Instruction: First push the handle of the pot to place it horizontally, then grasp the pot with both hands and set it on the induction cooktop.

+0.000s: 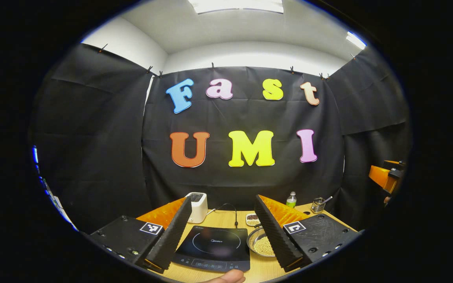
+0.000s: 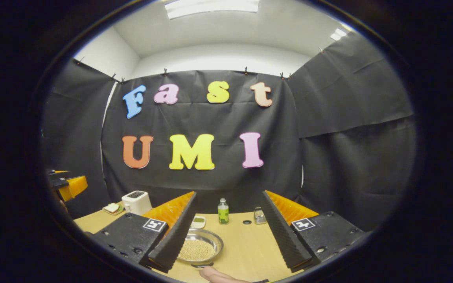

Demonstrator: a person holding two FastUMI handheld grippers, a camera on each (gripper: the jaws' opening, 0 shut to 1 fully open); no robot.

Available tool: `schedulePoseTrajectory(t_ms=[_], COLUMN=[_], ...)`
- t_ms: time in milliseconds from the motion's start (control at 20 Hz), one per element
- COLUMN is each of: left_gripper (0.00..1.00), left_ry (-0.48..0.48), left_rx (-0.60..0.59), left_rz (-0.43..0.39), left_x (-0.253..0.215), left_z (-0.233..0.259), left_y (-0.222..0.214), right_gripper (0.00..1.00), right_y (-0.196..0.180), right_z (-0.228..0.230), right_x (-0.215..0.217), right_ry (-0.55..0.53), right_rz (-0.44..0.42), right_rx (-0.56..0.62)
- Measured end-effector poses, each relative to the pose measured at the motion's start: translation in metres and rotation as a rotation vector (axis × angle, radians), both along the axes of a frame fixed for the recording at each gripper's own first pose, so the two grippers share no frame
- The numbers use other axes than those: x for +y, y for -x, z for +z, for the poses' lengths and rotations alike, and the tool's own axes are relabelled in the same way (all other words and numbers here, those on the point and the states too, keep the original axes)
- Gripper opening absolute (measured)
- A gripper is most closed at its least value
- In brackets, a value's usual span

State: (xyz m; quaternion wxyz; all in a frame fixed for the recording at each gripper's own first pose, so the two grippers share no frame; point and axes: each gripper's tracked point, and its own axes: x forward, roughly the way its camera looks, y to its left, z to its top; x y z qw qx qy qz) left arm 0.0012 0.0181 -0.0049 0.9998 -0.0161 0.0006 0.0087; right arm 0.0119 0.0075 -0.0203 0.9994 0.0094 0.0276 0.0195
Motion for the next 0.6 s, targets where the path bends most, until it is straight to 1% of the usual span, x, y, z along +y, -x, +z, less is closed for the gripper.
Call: schedulePoseTrajectory(t_ms=[50, 100, 500, 600], left_gripper=[0.95, 0.95, 0.96, 0.95], left_ry=[-0.001, -0.001, -0.008, -0.008], left_rx=[0.0, -0.001, 0.006, 0.006], left_rz=[0.001, 0.001, -0.021, -0.027], left_x=[0.002, 0.003, 0.001, -0.001], left_z=[0.0, -0.001, -0.004, -0.005], left_y=[0.001, 0.001, 0.001, 0.002], right_gripper=[1.0, 0.97, 0.97, 0.97], right_y=[-0.001, -0.002, -0.003, -0.003], right_z=[-0.001, 0.0, -0.004, -0.009], right_x=[0.001, 0.003, 0.01, 0.014], right_ry=[0.001, 0.002, 0.023, 0.013], right_rz=[0.004, 0.004, 0.027, 0.041], right_rx=[0.001, 0.001, -0.013, -0.002])
